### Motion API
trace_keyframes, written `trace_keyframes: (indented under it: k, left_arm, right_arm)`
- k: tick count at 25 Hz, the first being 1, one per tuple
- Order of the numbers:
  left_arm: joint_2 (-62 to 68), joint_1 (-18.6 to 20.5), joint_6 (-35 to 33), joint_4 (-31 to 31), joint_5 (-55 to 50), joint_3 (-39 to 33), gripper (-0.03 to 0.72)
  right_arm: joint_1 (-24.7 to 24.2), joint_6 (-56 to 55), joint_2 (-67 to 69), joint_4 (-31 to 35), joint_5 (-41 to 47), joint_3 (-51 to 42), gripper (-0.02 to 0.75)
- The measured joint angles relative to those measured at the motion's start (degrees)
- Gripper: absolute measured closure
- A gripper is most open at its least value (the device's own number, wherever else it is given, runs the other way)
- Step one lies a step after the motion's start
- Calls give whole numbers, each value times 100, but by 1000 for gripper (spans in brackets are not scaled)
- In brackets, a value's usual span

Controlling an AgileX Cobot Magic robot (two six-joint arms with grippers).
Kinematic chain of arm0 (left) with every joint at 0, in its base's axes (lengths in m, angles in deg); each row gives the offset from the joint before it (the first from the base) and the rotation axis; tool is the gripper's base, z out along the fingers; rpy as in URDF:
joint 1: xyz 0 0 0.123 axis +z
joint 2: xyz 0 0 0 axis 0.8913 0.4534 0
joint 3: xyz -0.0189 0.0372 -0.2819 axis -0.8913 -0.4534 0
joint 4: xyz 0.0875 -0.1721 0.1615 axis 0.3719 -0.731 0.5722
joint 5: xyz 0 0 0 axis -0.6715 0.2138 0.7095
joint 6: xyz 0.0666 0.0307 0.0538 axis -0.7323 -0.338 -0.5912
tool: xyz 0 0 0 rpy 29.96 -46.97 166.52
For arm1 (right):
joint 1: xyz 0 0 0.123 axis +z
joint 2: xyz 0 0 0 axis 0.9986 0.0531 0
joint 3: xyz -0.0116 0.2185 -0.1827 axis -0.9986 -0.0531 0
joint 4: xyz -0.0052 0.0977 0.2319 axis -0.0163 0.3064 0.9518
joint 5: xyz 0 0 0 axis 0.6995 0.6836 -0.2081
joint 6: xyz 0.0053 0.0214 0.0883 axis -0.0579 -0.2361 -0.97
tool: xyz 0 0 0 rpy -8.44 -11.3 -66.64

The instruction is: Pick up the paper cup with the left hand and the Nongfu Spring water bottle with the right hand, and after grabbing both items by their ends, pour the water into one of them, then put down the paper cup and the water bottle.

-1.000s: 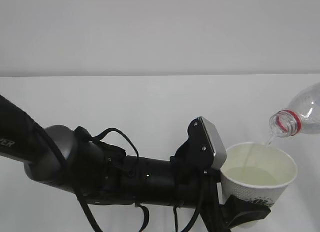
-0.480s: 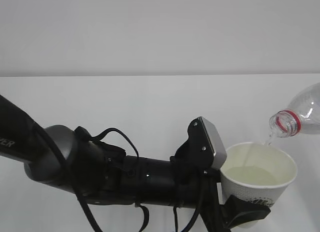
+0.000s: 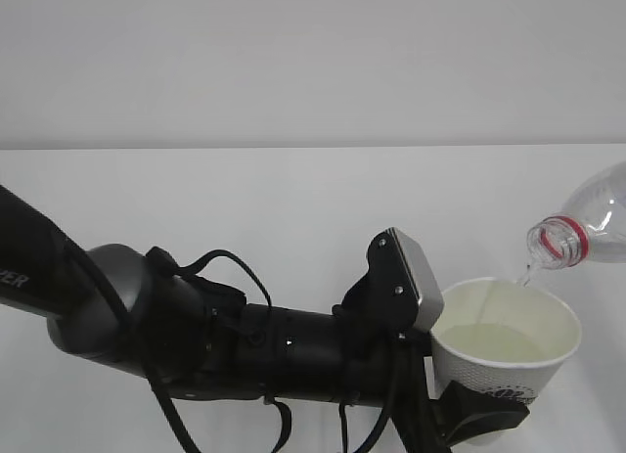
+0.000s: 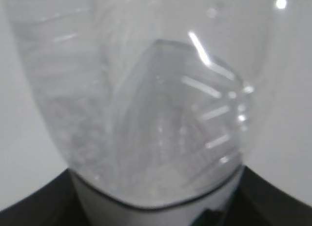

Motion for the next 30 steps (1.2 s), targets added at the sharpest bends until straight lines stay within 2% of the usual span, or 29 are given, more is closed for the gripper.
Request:
trace_keyframes:
  k: [30]
  left_arm:
    - [10,0,0,0,-11,0,192]
  right_arm:
    - [0,27,0,0,-24,0,276]
